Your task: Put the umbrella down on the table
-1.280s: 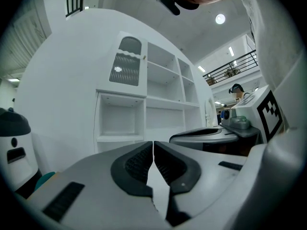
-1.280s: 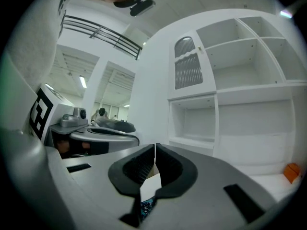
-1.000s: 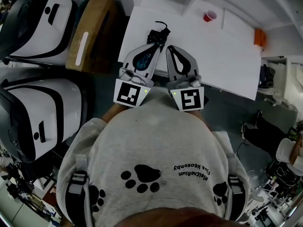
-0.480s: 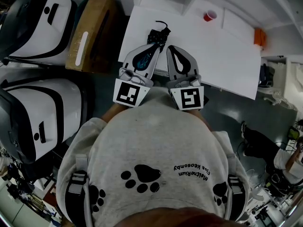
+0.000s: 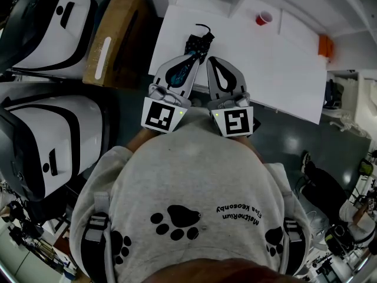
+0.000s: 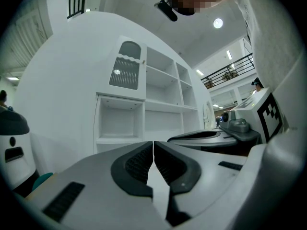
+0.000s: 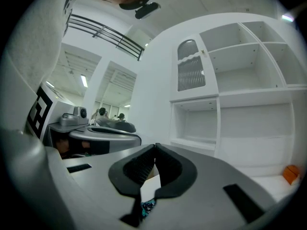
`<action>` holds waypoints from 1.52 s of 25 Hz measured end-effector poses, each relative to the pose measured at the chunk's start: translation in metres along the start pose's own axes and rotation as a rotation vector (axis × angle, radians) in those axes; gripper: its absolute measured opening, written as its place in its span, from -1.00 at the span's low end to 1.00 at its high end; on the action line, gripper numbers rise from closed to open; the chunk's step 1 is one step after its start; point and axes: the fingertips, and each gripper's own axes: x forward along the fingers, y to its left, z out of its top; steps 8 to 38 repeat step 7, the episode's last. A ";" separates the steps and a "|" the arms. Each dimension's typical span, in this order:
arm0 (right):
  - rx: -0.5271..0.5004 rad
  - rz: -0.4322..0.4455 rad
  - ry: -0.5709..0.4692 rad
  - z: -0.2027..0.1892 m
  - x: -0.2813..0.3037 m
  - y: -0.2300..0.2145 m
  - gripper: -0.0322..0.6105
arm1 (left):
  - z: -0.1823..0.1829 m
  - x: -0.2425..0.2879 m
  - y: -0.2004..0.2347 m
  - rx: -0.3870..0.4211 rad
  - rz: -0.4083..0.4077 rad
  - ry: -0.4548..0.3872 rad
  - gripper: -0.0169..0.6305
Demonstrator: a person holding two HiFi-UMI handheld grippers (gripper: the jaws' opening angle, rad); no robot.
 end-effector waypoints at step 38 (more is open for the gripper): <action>-0.001 0.002 0.012 -0.005 -0.001 0.000 -0.80 | -0.007 -0.001 0.000 -0.001 0.001 0.021 -0.89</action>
